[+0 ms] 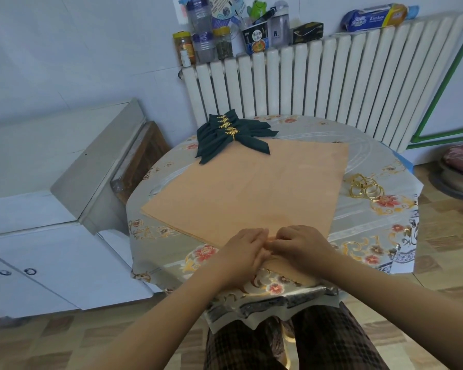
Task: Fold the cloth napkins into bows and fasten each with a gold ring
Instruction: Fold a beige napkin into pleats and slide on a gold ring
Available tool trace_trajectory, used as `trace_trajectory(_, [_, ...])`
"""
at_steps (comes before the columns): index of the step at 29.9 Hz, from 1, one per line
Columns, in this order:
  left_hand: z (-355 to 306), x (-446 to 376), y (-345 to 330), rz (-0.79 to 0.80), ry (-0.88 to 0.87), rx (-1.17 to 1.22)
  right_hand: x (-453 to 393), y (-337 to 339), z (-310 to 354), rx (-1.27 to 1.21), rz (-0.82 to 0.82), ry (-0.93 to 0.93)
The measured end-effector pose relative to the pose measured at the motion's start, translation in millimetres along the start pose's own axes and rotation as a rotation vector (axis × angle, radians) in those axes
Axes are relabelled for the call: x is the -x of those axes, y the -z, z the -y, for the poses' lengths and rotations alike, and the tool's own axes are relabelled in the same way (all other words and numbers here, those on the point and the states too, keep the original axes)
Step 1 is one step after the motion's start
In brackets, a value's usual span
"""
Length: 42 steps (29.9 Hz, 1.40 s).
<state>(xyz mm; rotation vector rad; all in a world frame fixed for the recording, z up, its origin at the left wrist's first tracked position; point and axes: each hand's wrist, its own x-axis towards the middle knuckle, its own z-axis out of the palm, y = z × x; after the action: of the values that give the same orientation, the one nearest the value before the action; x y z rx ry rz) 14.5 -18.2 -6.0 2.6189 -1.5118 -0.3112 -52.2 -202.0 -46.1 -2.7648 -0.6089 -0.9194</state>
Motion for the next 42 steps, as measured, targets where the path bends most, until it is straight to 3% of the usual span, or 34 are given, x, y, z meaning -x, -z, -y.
trace_trajectory(5, [11.8, 3.3, -28.6, -0.220, -0.022, 0.165, 6.3, 0.6, 1.1, -0.016, 0.018, 0.061])
trace_trajectory(9, [14.2, -5.8, -29.8, -0.303, 0.013, 0.359, 13.2, 4.8, -2.5, 0.019, 0.071, 0.087])
trace_trajectory(13, [15.5, -3.5, -31.1, -0.330, -0.041, 0.254, 11.1, 1.3, -1.4, 0.065, 0.071, 0.112])
trace_trajectory(19, [12.7, 0.5, -23.1, -0.177, -0.099, 0.006, 9.9, 4.2, 2.2, 0.029, -0.017, 0.088])
trace_trajectory(25, [10.9, -2.4, -16.1, -0.143, -0.096, -0.045, 7.8, 10.2, 3.5, 0.065, 0.029, 0.133])
trace_trajectory(30, [13.6, -4.9, -19.6, -0.192, -0.135, -0.043, 6.6, 12.3, -1.5, -0.001, 0.002, 0.146])
trace_trajectory(34, [20.0, -6.5, -33.4, -0.361, -0.208, -0.040, 1.7, 7.8, -2.8, -0.018, -0.015, 0.132])
trace_trajectory(42, [22.8, -10.4, -38.3, -0.489, -0.271, -0.081, -1.0, 8.5, 2.1, -0.008, -0.046, 0.007])
